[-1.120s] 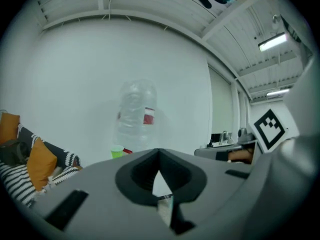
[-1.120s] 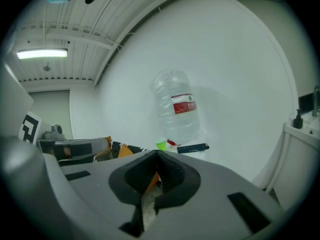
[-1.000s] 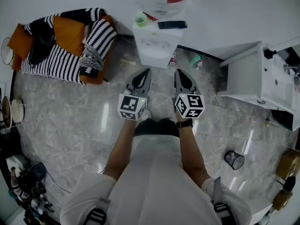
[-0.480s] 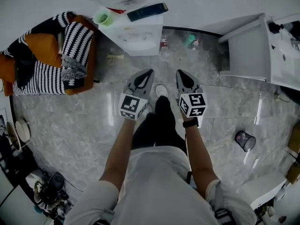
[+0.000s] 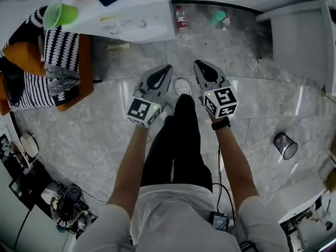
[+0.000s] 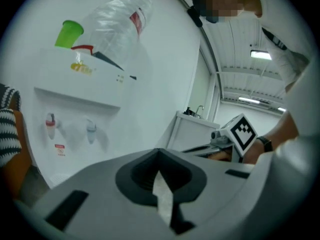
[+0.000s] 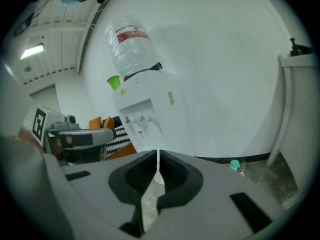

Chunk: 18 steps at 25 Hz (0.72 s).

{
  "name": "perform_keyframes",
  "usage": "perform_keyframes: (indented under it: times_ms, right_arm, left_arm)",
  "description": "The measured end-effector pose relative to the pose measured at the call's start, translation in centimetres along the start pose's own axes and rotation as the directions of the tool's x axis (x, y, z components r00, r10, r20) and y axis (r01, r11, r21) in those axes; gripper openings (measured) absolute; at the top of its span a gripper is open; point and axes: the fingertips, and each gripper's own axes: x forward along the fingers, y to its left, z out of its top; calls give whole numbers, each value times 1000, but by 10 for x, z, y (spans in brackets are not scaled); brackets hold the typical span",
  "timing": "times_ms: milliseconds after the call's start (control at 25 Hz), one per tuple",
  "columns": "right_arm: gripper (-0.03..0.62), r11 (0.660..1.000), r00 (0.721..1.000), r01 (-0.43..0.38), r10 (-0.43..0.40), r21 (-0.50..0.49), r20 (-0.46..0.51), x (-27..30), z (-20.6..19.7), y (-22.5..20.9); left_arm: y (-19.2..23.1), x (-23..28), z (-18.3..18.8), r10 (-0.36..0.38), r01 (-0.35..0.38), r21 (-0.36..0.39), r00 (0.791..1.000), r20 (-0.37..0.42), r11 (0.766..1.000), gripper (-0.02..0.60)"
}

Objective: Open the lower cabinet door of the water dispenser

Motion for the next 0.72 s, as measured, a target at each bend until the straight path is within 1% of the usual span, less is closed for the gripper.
perform_keyframes:
  times_ms: [120,280,480,640,720]
  right_arm:
    - [9,1000,1000,-11,12,-14,6,34,-23,-21]
    - [11,998,999,-43,42,-45,-28,79,-63,-47]
    - [9,985,988,-137,128,-105,-85,140,-109,-72]
    - [11,970,980,-190,178,-152,-88,181,-130,-87]
    - [11,961,973,-225,213,-163,-90,199,-139,-91]
  left_arm:
    - [16,19,-37,11,-11,17,999,-33,1000,5]
    - [32,45,-80,9,-8,17,999,-53,1000,5]
    - [57,79,-124,10,-8,27,998,-64,1000,5]
    - [72,97,-150,17,-16,19,998,-67,1000,5]
    - [76,103,-161,22,-19,30,997,-78,999,5]
